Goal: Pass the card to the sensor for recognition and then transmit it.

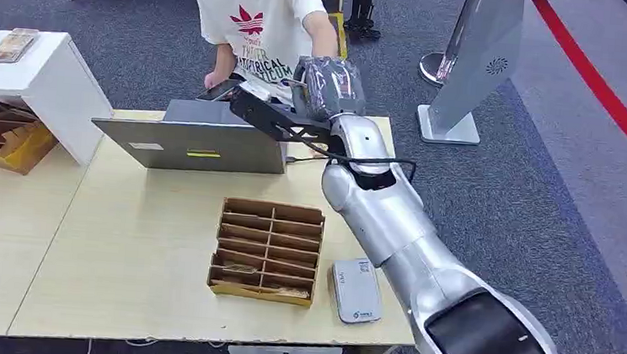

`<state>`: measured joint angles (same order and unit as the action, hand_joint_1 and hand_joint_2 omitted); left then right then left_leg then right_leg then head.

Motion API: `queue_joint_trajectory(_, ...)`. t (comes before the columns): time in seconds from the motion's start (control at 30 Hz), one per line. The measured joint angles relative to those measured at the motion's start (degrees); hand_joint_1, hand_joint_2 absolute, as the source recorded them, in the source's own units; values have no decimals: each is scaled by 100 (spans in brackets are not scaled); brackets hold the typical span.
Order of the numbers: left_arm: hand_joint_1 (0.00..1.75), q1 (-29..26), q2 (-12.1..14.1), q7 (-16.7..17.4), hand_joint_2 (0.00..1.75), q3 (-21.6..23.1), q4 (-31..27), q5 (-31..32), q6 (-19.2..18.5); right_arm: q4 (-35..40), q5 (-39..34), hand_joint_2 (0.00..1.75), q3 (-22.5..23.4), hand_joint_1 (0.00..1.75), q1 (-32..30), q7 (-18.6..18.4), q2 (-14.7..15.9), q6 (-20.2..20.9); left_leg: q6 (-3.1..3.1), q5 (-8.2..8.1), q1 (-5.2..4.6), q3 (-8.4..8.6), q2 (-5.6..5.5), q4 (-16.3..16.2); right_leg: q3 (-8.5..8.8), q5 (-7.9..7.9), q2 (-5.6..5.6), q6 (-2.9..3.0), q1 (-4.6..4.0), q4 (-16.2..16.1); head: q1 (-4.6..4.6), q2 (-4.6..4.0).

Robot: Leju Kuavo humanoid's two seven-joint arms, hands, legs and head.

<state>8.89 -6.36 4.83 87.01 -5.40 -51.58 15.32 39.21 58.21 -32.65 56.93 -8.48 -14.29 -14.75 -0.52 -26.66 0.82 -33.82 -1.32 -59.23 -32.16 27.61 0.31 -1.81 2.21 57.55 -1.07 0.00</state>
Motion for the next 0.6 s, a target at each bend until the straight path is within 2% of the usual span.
queue_joint_trajectory(0.07, 0, 1, 0, 0, 0, 0, -2, -7, -2, -109, 39, 175, 0, 0, 7, 2, -2, 13, 0, 0, 0, 0, 0, 0, 0, 0, 1, 0, 0, 0, 0, 0)
queue_joint_trajectory(0.1, 0, 1, 0, 0, 0, 0, 0, -20, -2, -157, 44, 0, 2, 0, 7, 20, -2, 24, 0, 0, 0, 0, -1, 0, 0, 0, -1, 0, 0, 0, 0, 0)
queue_joint_trajectory(0.23, 0, 0, 2, -20, 0, 0, -2, -76, -9, -312, -107, 0, 41, 0, -15, 292, -46, 205, 0, -1, 0, -1, 1, 0, -2, 0, 0, 0, 0, 0, 0, 0)
queue_joint_trajectory(0.33, 0, -6, 2, -42, 0, -2, -2, -166, -7, -330, -635, 0, 179, 0, -95, 724, -151, 589, 0, -1, 2, -1, 1, 1, -3, 1, 1, 1, -2, 0, 0, 0)
queue_joint_trajectory(0.47, 0, -21, 11, -155, 0, -2, -2, -317, -9, -81, -2333, 0, 380, 0, -384, 1326, -380, 1844, 0, 0, 4, -1, 2, 1, -5, 1, 1, 1, -3, 0, 0, 0)
queue_joint_trajectory(0.57, 0, -25, 24, -216, 0, -2, 0, -363, -48, 244, -3824, 0, 406, 0, -618, 1462, -450, 3107, 0, 0, 5, -3, 1, 1, -7, 2, 0, 2, -3, 0, 2, 0)
queue_joint_trajectory(0.6, 0, -25, 31, -242, 0, -2, -2, -363, -63, 371, -4464, 0, 400, 0, -694, 1471, -448, 3653, 0, 0, 5, -4, 1, 1, -7, 2, 0, 2, -3, 0, 2, 0)
